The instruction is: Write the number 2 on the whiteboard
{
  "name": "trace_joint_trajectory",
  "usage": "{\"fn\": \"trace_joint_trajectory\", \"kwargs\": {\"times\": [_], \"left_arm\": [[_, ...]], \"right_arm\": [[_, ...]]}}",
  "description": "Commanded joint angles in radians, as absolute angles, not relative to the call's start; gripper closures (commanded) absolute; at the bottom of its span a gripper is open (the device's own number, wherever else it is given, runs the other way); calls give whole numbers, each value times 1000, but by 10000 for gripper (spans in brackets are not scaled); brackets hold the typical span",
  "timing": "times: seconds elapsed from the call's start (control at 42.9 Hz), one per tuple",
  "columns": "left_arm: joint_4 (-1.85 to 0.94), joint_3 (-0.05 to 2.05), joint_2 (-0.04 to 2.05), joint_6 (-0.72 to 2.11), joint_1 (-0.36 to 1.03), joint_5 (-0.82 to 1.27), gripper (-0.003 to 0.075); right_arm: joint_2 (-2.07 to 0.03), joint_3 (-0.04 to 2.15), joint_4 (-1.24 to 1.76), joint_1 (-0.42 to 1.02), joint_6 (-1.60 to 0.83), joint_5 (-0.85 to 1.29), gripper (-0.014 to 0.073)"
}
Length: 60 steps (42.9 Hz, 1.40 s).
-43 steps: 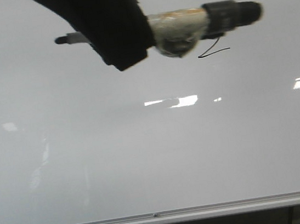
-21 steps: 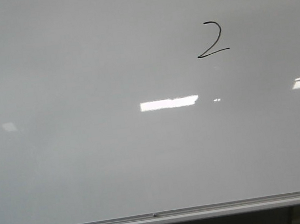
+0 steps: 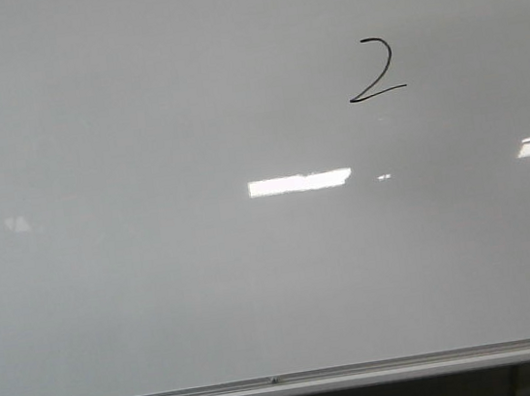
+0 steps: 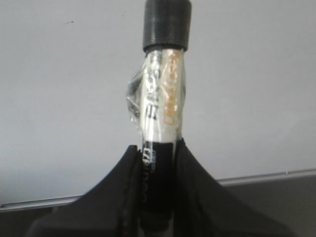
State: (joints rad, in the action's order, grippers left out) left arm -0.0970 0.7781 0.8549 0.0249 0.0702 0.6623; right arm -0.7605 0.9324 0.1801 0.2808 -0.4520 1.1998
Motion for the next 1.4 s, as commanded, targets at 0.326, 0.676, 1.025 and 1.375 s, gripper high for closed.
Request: {"fn": "trace_joint_trajectory", "kwargs": {"times": [0.326, 0.676, 1.025, 1.375], "left_arm": [[-169, 614, 1045, 50, 30, -86, 710], [-169, 620, 1267, 43, 30, -319, 710], [-151, 620, 1417, 40, 131, -637, 710], [-151, 620, 1550, 40, 129, -893, 710]], "right_arm": [[-756, 960, 183, 274, -454, 1157, 95], [-756, 960, 185, 274, -454, 1086, 95], [-756, 960, 185, 274, -454, 1065, 95], [-756, 960, 185, 274, -454, 1065, 95]]}}
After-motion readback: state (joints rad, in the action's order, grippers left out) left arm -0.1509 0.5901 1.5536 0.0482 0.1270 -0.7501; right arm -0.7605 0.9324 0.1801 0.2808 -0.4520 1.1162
